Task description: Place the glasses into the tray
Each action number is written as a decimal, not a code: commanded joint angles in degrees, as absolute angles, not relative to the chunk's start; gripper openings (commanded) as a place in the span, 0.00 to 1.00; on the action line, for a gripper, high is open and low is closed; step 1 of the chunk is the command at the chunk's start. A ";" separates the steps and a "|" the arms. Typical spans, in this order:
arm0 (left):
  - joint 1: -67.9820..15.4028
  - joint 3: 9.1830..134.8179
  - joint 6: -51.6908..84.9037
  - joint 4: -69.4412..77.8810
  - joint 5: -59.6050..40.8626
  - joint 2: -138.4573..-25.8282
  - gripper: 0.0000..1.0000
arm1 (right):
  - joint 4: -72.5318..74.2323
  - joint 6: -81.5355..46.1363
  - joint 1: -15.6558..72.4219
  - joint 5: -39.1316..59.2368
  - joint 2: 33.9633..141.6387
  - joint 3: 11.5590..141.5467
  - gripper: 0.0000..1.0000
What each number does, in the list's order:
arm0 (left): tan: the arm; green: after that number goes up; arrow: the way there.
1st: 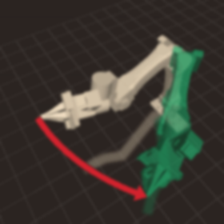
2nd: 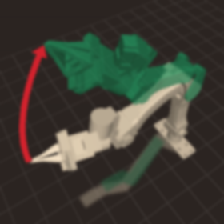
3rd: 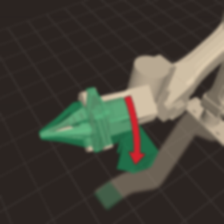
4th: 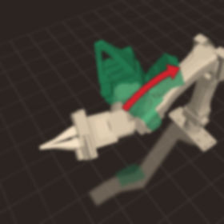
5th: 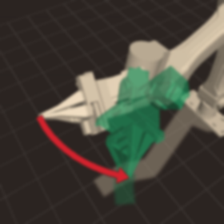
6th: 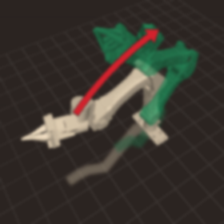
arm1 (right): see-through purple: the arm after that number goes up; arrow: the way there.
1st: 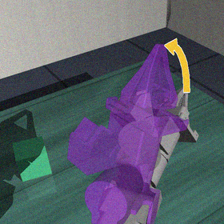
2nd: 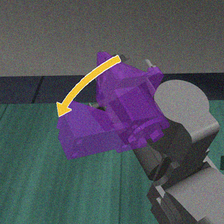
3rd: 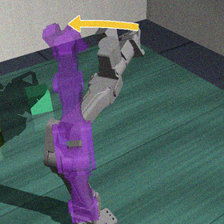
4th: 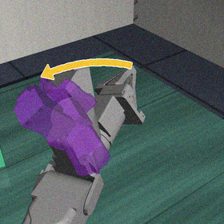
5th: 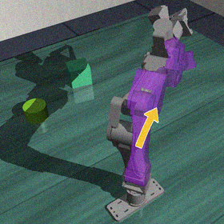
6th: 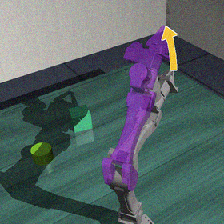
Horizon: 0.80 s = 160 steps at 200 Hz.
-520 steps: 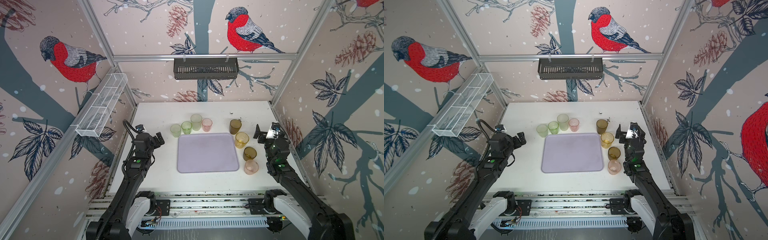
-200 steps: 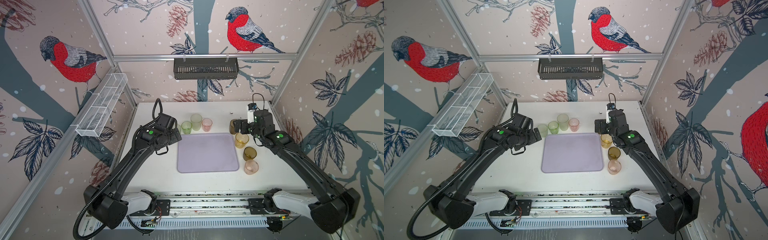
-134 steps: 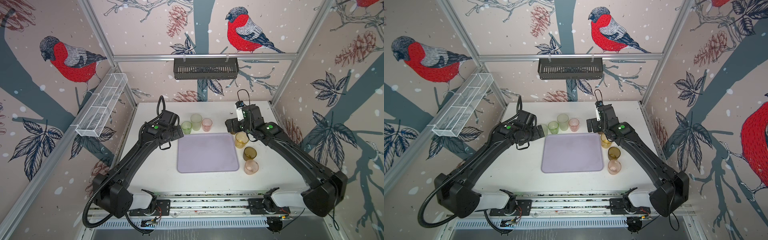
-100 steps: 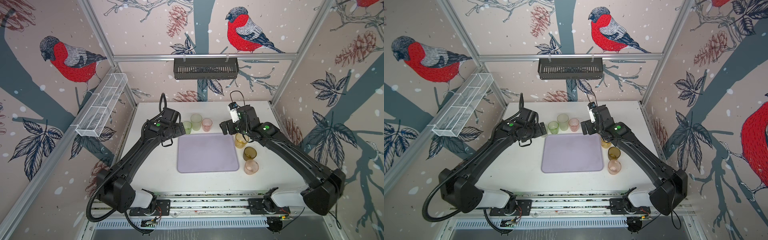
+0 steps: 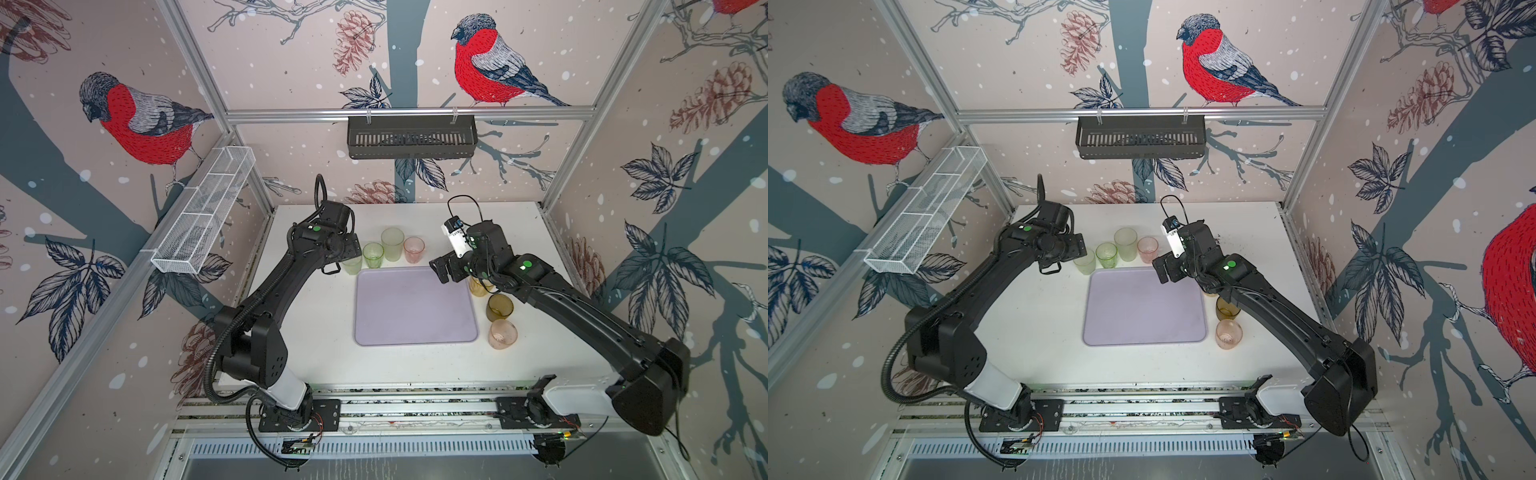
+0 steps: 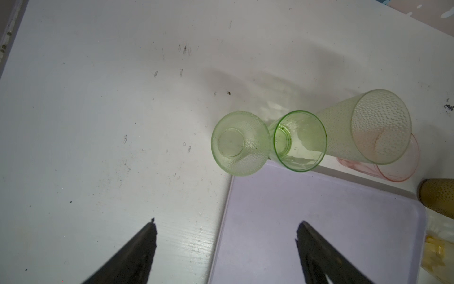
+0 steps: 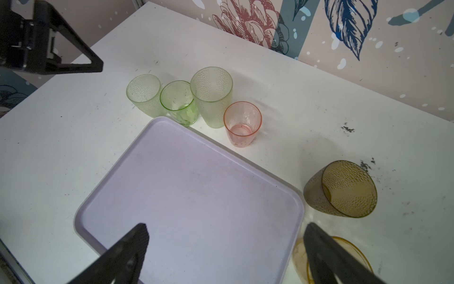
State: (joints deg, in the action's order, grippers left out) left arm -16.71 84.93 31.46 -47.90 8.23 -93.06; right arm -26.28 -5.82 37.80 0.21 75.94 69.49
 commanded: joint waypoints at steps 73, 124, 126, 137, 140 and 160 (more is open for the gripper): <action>-13.98 95.24 28.75 -52.00 9.81 -105.70 0.75 | -20.59 -5.35 39.98 2.78 76.94 69.04 1.00; -11.66 92.84 27.86 -50.42 7.76 -106.61 0.67 | -20.40 -5.11 40.11 2.07 77.56 69.60 1.00; -11.57 92.78 27.80 -50.38 7.74 -106.68 0.67 | -20.39 -5.06 40.04 2.03 77.60 69.63 1.00; -11.27 92.49 27.52 -49.95 7.73 -106.85 0.66 | -20.23 -5.09 40.17 1.94 77.84 69.80 1.00; -11.21 92.49 27.39 -49.86 7.81 -106.94 0.65 | -20.13 -5.10 40.17 1.93 77.89 69.86 1.00; -11.01 92.46 26.74 -49.61 7.69 -107.87 0.62 | -20.04 -5.09 40.25 2.00 78.46 70.28 1.00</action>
